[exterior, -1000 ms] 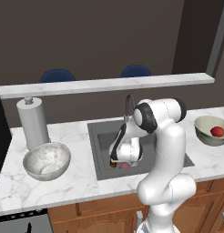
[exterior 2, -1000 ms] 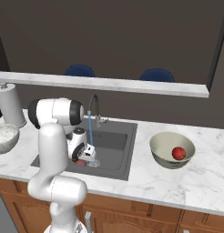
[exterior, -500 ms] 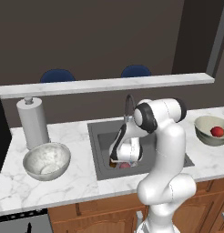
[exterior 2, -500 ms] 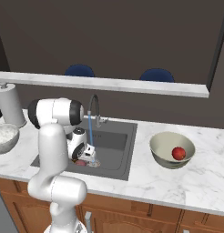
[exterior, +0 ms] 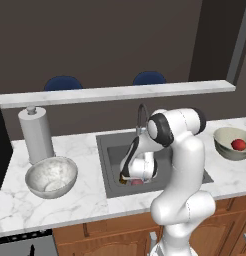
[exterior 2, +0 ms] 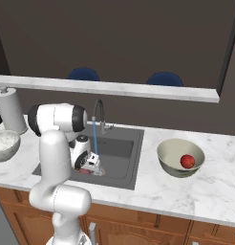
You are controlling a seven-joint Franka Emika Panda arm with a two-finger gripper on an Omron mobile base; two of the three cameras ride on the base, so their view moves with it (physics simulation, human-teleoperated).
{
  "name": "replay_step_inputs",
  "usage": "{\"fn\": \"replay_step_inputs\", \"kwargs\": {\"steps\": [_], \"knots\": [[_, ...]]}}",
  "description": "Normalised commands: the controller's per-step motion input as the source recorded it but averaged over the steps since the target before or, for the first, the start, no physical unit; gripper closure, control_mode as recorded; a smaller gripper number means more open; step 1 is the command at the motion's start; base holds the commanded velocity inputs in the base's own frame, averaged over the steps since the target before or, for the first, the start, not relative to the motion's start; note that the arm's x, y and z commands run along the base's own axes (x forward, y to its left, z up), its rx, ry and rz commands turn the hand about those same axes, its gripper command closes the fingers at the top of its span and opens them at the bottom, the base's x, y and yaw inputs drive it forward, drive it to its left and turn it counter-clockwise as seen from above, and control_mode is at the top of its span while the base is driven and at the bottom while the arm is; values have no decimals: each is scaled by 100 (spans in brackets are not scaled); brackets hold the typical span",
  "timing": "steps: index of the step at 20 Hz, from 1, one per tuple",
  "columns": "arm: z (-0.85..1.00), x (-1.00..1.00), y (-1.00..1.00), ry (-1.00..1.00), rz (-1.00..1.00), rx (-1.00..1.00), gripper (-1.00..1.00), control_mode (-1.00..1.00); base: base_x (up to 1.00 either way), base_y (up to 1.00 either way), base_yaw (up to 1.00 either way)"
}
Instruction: Pick the onions from the sink and place them in one bowl. Place the sweet potato in the other bowl. Then turn off the sink faucet.
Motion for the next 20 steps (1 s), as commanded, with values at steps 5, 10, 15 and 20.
{"fn": "replay_step_inputs", "kwargs": {"steps": [5,10,15,20], "knots": [[-4,-1,-1,0,0,0,-100,-100,0,0,0],[-22,0,0,0,0,0,-100,-100,0,0,0],[-34,0,0,0,0,0,-100,-100,0,0,0],[-27,0,0,0,0,0,-100,-100,0,0,0]]}}
